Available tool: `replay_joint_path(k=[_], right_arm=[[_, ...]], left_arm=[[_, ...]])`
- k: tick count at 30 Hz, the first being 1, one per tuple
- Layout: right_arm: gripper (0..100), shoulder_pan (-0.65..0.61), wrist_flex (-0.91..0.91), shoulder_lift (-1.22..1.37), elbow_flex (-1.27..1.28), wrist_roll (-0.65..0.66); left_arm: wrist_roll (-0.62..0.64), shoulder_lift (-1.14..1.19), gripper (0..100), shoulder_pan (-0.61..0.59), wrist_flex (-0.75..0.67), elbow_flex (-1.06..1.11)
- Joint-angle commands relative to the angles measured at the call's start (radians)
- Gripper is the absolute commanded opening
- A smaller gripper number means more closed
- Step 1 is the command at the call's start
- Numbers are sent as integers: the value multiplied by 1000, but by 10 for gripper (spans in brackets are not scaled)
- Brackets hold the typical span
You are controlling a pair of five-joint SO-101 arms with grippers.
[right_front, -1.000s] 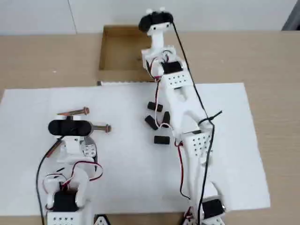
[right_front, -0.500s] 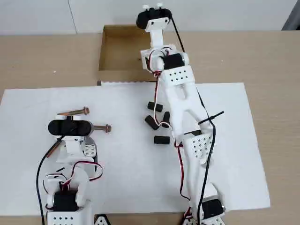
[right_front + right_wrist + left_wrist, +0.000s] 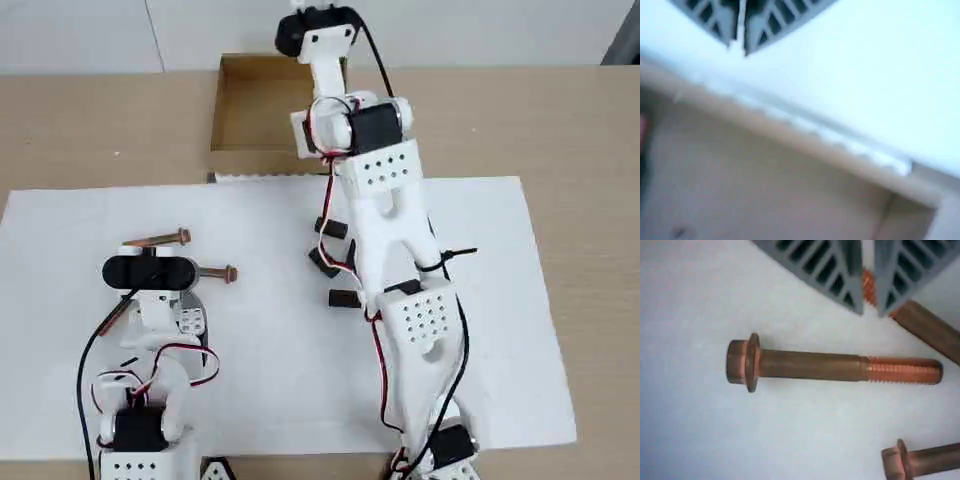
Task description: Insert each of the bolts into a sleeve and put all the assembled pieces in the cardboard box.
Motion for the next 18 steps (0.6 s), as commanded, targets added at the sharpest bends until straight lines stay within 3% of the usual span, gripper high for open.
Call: replay_joint_path(k=[1,8,18], right_arm=[[2,-4,38,-84,-80,-48],[2,-10,45,-257,49,-55],[3,-4,38,-657,661,-169]], left_arm=[[-5,-11,5,-5,-23,-7],[-5,-11,5,-5,-23,-7],[-5,-11,5,-5,-23,-7]])
